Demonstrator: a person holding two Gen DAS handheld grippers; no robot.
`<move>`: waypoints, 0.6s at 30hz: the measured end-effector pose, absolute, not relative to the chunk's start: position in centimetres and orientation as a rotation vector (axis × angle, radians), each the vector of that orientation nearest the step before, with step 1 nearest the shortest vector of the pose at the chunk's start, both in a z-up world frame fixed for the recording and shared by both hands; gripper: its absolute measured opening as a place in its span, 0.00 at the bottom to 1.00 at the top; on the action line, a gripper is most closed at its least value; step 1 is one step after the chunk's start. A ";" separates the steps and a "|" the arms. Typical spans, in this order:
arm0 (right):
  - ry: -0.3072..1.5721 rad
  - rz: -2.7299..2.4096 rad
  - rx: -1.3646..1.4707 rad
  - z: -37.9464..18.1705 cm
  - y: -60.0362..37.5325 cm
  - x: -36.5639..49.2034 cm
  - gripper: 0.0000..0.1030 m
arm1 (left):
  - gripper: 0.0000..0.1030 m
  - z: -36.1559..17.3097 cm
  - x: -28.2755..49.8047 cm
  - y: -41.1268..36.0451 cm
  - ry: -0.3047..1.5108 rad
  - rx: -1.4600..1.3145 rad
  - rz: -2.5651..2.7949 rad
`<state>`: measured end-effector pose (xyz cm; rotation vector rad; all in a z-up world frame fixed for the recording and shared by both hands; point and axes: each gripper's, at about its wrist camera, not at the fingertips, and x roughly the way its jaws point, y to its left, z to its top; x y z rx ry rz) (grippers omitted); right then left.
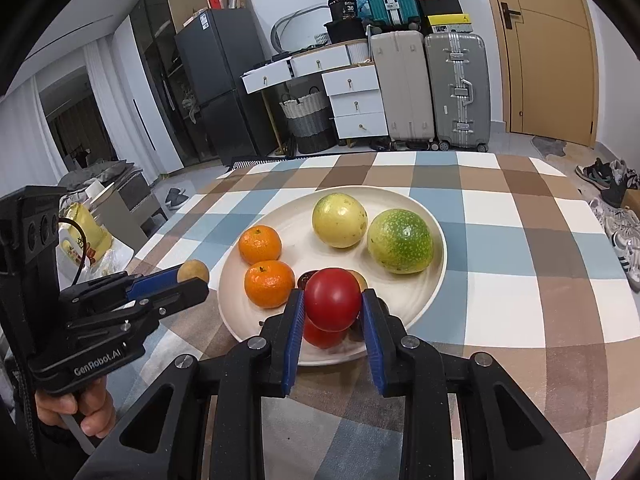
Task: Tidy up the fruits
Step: 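Carry the tomato and small brown fruit over the cream plate with both tools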
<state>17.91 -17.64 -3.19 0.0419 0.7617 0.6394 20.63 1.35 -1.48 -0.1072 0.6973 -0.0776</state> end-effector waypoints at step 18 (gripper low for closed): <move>0.735 0.642 0.069 -2.9 -17.3 19.0 0.28 | 0.22 -0.9 24.1 -1.0 0.684 -0.090 -0.095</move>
